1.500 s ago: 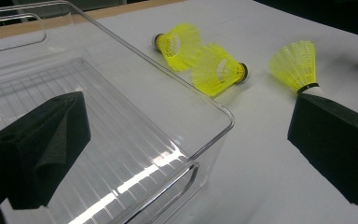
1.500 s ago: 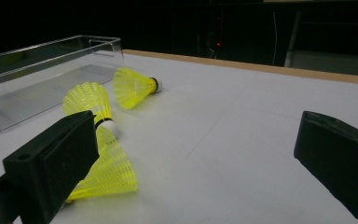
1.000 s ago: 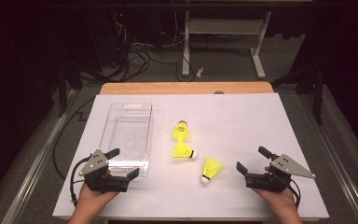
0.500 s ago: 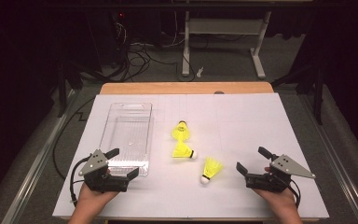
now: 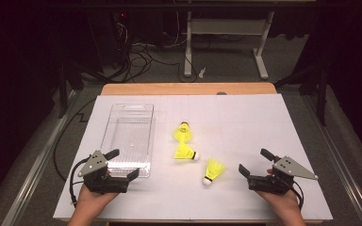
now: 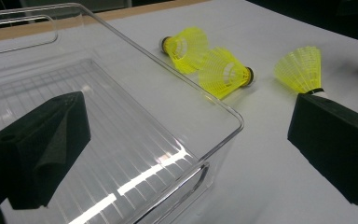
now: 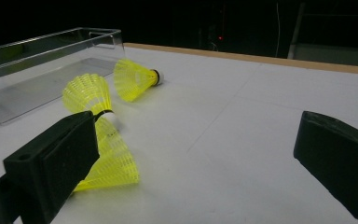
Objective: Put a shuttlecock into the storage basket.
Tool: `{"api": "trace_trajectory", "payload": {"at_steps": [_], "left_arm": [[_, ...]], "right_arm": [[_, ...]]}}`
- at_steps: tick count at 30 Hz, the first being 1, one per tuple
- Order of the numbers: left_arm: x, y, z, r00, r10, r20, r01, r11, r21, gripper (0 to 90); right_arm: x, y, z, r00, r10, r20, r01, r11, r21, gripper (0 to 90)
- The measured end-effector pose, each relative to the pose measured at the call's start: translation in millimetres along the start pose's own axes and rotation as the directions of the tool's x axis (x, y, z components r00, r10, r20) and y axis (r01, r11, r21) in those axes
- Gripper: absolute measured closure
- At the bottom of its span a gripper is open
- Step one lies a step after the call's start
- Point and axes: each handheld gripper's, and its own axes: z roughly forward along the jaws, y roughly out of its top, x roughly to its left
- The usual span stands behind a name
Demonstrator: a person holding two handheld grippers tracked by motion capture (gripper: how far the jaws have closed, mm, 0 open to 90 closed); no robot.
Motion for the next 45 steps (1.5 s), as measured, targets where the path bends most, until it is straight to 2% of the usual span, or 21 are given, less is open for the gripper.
{"api": "trace_trajectory", "payload": {"at_steps": [13,24,36,40,45], "left_arm": [[3.3,-0.4,-7.2,0.9996,-0.006,-0.029,0.007,0.9999,0.011,0.4],[10.1,-0.8,-19.2,0.9983,-0.021,-0.055,0.021,0.9997,-0.008,0.3],[30.2,-5.2,-40.0,0.9923,-0.075,-0.099,0.07,0.9962,-0.051,0.2],[36.7,-7.6,-45.6,0.9905,-0.092,-0.102,0.088,0.995,-0.047,0.2],[45.1,-11.9,-54.1,0.9847,-0.111,-0.134,0.105,0.9931,-0.051,0.2]], "right_arm": [[1.0,-1.7,1.1,0.9999,-0.009,-0.008,0.009,1.0,0.015,0.6],[0.6,-2.0,0.7,0.9999,-0.006,-0.009,0.006,1.0,0.012,0.6],[0.2,-1.2,-0.7,1.0,-0.006,-0.005,0.006,1.0,0.008,0.6],[-0.7,-0.9,-1.7,1.0,-0.005,-0.003,0.005,1.0,0.008,0.6],[-1.5,-1.1,-2.1,1.0,-0.004,-0.002,0.004,1.0,0.008,0.6]]}}
